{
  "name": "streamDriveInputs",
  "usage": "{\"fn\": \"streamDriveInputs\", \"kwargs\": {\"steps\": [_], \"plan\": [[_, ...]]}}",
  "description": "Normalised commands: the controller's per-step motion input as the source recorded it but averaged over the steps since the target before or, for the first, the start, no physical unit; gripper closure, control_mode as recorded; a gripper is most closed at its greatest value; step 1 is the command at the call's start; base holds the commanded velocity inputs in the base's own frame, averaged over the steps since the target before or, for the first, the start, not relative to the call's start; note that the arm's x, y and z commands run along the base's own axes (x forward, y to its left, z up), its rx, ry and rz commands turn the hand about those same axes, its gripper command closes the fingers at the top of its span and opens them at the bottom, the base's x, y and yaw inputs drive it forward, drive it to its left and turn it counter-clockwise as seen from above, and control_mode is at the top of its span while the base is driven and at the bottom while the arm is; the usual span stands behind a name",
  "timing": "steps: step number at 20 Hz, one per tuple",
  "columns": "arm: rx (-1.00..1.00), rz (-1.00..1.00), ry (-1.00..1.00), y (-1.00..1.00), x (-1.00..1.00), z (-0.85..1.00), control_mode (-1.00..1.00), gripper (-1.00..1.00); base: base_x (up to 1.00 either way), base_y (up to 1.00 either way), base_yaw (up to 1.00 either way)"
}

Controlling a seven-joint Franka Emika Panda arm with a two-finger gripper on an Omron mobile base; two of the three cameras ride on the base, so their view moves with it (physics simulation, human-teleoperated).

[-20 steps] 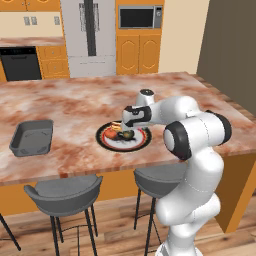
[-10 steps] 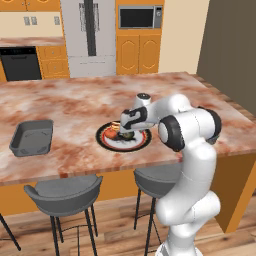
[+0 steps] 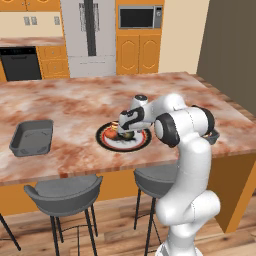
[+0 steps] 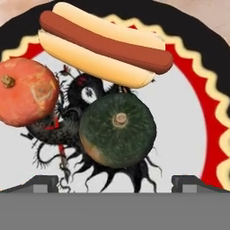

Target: Place one cooked food and one vegetable from the large plate to each tupperware container.

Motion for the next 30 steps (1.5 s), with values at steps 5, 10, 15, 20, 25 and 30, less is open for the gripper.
{"fn": "streamDriveInputs", "kwargs": {"steps": [5, 10, 15, 20, 25, 30], "plan": [[0.00, 0.00, 0.00, 0.08, 0.30, -0.16, -1.00, -1.00, 0.00, 0.00, 0.00], [0.00, 0.00, 0.00, 0.00, 0.20, -0.24, -1.00, -1.00, 0.00, 0.00, 0.00], [0.00, 0.00, 0.01, 0.01, 0.15, -0.32, -1.00, -1.00, 0.00, 0.00, 0.00], [0.00, 0.00, 0.00, 0.07, 0.00, -0.12, -1.00, 1.00, 0.00, 0.00, 0.00], [0.00, -0.01, 0.00, -0.16, -0.60, 0.15, -1.00, 1.00, 0.00, 0.00, 0.00], [0.00, 0.00, 0.00, -0.77, -0.76, 0.82, -1.00, 1.00, 0.00, 0.00, 0.00]]}}
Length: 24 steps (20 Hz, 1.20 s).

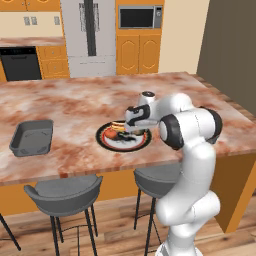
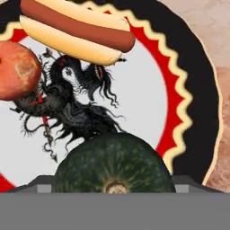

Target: Place one cooked food and one vegetable from the large plate to each tupperware container.

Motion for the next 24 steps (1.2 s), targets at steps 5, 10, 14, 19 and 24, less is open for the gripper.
{"fn": "streamDriveInputs", "kwargs": {"steps": [5, 10, 14, 19, 24], "plan": [[0.00, 0.00, 0.00, -1.00, -0.62, 0.77, -1.00, 1.00, 0.00, 0.00, 0.00], [0.00, 0.00, 0.00, -1.00, -0.35, 0.68, -1.00, 1.00, 0.00, 0.00, 0.00], [0.00, 0.00, 0.00, -1.00, -0.25, 0.43, -1.00, 1.00, 0.00, 0.00, 0.00], [0.00, 0.00, 0.00, -1.00, -0.25, 0.02, -1.00, 1.00, 0.00, 0.00, 0.00], [0.00, 0.00, 0.00, -0.93, -0.03, -0.09, -1.00, 1.00, 0.00, 0.00, 0.00]]}}
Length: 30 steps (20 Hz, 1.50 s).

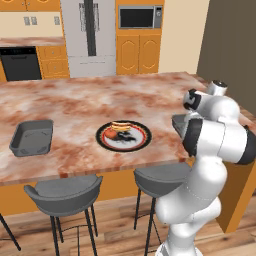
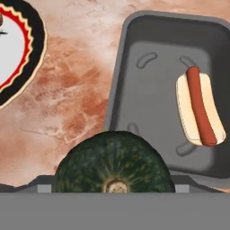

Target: Place one cooked food and one vegetable from the large plate to each tupperware container.

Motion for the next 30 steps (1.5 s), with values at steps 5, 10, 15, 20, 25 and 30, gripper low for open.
{"fn": "streamDriveInputs", "kwargs": {"steps": [5, 10, 15, 20, 25, 30], "plan": [[0.00, 0.00, 0.00, -0.32, 0.01, -0.28, -1.00, 1.00, 0.00, 0.00, 0.00], [-0.01, 0.00, 0.00, 0.01, 0.27, -0.44, -1.00, 1.00, 0.00, 0.00, 0.00], [0.00, 0.00, 0.02, -0.07, 0.57, -0.26, -1.00, 1.00, 0.00, 0.00, 0.00], [0.00, 0.00, 0.06, -0.21, 0.56, -0.37, -1.00, 1.00, 0.00, 0.00, 0.00], [0.00, 0.00, 0.07, -0.19, 0.36, -0.44, -1.00, 1.00, 0.00, 0.00, 0.00], [0.00, 0.00, 0.00, 0.00, 0.00, -0.18, -1.00, -1.00, 0.00, 0.00, 0.00]]}}
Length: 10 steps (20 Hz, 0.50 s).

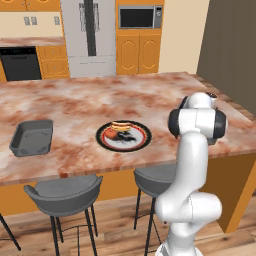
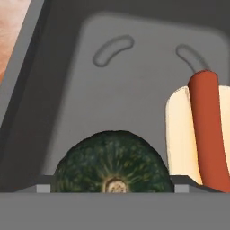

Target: Place one cooked food and one vegetable from the large plate to each tupperware container.

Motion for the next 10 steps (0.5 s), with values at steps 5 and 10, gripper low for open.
{"fn": "streamDriveInputs", "kwargs": {"steps": [5, 10], "plan": [[0.00, 0.00, 0.00, 0.00, 0.00, 0.00, -1.00, -1.00, 0.00, 0.00, 0.00], [0.00, 0.00, -0.01, 0.00, -0.11, 0.15, -1.00, -1.00, 0.00, 0.00, 0.00]]}}
